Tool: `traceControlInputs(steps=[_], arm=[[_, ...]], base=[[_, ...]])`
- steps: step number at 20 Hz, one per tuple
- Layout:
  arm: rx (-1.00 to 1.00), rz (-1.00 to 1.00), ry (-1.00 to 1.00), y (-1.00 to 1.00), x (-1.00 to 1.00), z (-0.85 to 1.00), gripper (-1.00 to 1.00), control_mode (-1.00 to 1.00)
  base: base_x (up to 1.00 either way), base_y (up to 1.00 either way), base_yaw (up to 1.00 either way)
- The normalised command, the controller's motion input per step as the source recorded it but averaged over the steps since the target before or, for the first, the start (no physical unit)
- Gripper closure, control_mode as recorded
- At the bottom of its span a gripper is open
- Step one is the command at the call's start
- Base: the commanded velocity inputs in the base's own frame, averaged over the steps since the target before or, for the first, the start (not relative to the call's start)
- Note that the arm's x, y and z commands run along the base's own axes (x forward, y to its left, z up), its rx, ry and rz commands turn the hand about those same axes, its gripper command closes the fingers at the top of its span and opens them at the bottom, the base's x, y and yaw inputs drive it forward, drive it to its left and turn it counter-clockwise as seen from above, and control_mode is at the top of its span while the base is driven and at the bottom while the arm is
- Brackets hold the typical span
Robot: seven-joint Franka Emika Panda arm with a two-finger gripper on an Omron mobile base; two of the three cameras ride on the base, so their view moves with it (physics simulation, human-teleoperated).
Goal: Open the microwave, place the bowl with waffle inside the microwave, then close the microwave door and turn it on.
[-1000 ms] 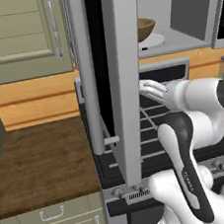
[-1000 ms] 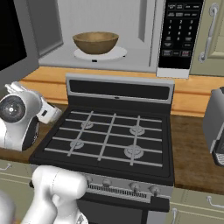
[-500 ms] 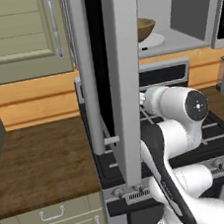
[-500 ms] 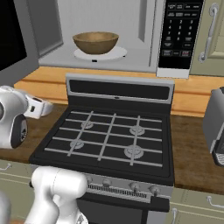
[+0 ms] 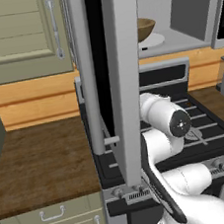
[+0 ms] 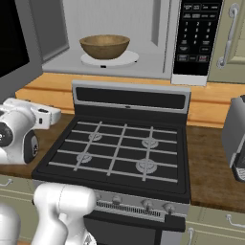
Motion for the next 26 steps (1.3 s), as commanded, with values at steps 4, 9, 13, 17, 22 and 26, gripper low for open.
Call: traceControlInputs(steps=[4, 9, 13, 17, 22, 26], arm=[[-0.11, 0.0, -0.11, 0.48, 0.0, -0.26, -1.0, -1.0], [-0.11, 0.0, -0.13, 0.45, 0.0, -0.25, -1.0, -1.0], [-0.09, 0.0, -0.13, 0.44, -0.01, -0.21, -1.0, -1.0], [-0.04, 0.0, -0.13, 0.51, -0.38, 0.01, -1.0, -1.0], [-0.05, -0.03, -0.12, 0.62, -0.79, 0.23, -1.0, -1.0], [-0.04, -0.1, -0.04, 0.52, -0.82, 0.52, -1.0, -1.0]], base=[[0.0, 0.0, 0.0], [0.0, 0.0, 0.0], [0.0, 0.0, 0.0], [0.0, 0.0, 0.0], [0.0, 0.0, 0.0], [0.0, 0.0, 0.0]])
